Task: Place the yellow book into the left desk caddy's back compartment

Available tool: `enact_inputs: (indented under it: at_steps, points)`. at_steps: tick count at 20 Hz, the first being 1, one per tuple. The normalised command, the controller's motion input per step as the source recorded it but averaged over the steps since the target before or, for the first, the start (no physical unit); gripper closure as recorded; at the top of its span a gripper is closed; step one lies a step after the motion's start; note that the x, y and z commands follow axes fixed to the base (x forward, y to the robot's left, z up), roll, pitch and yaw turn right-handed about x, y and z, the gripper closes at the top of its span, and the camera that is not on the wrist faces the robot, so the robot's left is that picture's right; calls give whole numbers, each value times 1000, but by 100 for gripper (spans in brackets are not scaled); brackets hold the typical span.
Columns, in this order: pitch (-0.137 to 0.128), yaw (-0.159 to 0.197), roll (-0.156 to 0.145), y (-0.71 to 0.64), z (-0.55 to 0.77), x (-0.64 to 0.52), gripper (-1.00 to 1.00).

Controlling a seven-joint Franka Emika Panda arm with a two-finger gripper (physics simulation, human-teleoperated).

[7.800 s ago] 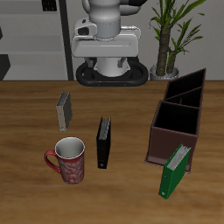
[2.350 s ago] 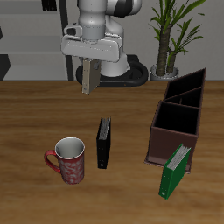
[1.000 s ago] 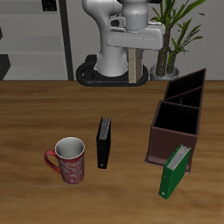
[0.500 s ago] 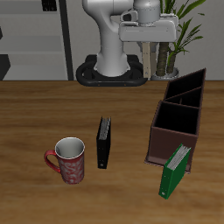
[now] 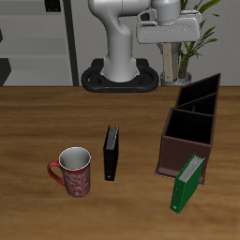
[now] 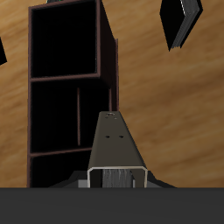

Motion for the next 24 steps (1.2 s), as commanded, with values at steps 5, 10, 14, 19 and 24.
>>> enact_inputs:
  at_steps: [5,10,14,19,24]
  points:
    - [4,2,0,221,65,283,100]
    - [16,-12,0,252,52,220,100]
    - [9,20,36,286,15,69,100]
    - [4,4,30,271,35,29,100]
    - [-12,15,12,76,60,48,100]
